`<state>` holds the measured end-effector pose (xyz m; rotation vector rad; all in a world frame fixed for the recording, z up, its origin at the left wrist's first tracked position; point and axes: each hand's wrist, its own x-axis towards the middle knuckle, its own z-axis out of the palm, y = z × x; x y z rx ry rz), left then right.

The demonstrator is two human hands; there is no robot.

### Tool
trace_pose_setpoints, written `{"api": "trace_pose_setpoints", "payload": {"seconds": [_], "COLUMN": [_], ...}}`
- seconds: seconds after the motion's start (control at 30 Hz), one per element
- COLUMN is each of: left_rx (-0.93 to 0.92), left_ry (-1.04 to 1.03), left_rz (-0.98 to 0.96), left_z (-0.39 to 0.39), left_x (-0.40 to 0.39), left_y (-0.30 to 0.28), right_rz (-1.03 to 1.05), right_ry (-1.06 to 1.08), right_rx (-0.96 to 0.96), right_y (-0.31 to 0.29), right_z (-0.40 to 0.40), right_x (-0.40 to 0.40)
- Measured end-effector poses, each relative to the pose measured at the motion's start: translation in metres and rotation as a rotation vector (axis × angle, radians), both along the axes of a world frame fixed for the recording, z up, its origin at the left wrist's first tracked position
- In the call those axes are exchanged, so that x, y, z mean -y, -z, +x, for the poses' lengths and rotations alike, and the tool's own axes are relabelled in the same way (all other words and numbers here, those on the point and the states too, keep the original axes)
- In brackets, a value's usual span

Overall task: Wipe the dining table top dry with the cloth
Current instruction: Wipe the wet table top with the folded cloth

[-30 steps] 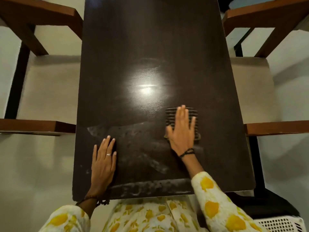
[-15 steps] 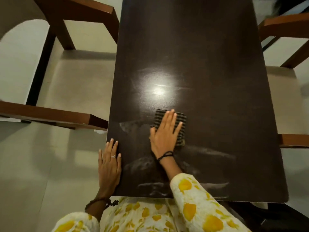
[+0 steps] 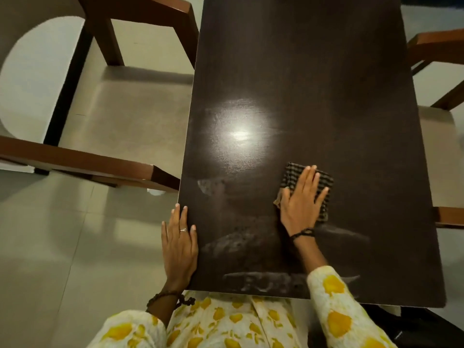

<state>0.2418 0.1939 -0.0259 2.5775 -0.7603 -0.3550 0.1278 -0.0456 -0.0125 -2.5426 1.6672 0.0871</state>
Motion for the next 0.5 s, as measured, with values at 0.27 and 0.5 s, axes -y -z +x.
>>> {"api": "trace_pose_setpoints", "payload": {"seconds": [0.27,0.5], "left_rx": [-0.087,-0.187], "left_ry": [-0.074,-0.193], "left_rz": [-0.030,-0.159], "left_z": [0.002,0.005], "left_x": [0.002,0.000], "left_y": [-0.001,-0.003], "right_rz": [0.021,0.071], "right_ry": [-0.136,-0.390], "right_rx": [-0.002,-0.005], "right_y": [0.000,0.002], "right_z": [0.092,0.172], "right_x": [-0.074,-0.107]}}
